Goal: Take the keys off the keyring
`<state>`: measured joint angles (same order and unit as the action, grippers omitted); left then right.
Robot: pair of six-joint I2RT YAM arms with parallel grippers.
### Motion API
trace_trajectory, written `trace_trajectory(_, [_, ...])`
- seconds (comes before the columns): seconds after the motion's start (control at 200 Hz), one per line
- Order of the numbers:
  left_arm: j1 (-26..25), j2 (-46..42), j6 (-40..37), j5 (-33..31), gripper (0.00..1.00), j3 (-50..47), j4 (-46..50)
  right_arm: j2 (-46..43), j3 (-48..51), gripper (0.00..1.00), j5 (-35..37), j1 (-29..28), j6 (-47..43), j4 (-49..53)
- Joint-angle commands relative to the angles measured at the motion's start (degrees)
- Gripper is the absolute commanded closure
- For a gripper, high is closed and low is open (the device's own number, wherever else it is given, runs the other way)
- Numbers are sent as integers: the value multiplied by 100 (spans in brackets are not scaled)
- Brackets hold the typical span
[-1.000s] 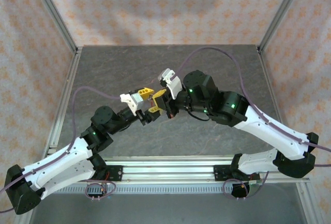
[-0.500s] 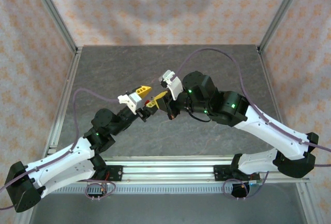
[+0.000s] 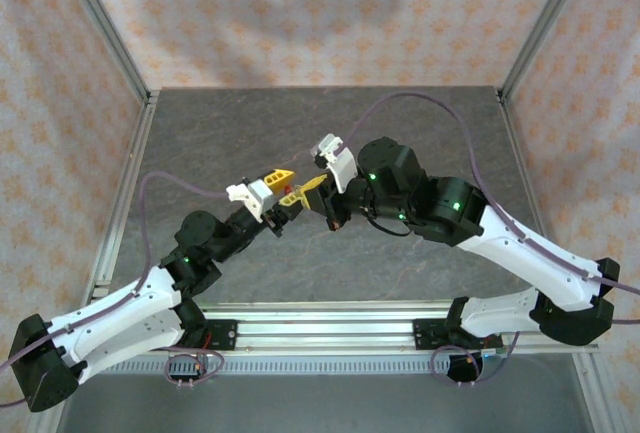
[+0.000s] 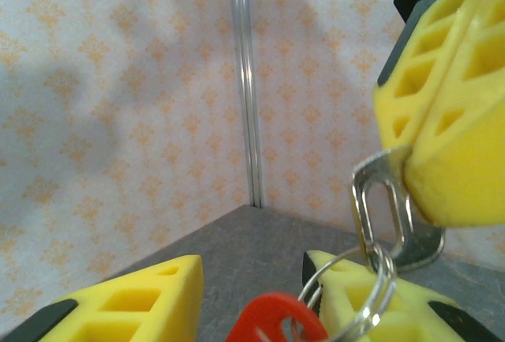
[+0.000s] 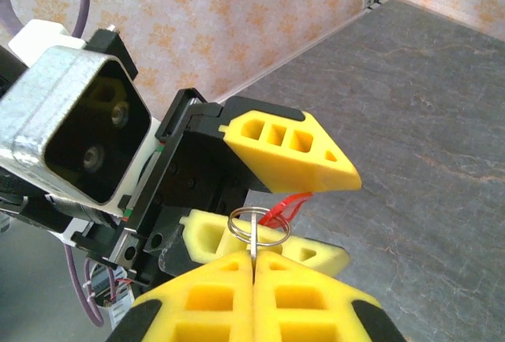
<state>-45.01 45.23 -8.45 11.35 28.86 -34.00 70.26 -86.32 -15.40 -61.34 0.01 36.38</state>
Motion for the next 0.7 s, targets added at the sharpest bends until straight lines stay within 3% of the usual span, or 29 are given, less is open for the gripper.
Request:
trace_trajectory(0.0, [-39,-119,53,125,58,110,132,-150,-78,100,150,-2,68,-210])
trace_trajectory(0.491, [-51,-268,115,227,56,208,352,-115,-110,100,107,34,28,-198])
trace_trajectory(0.696, [-50,-287,115,236,61,225,332,-100,-105,100,89,34,17,-202])
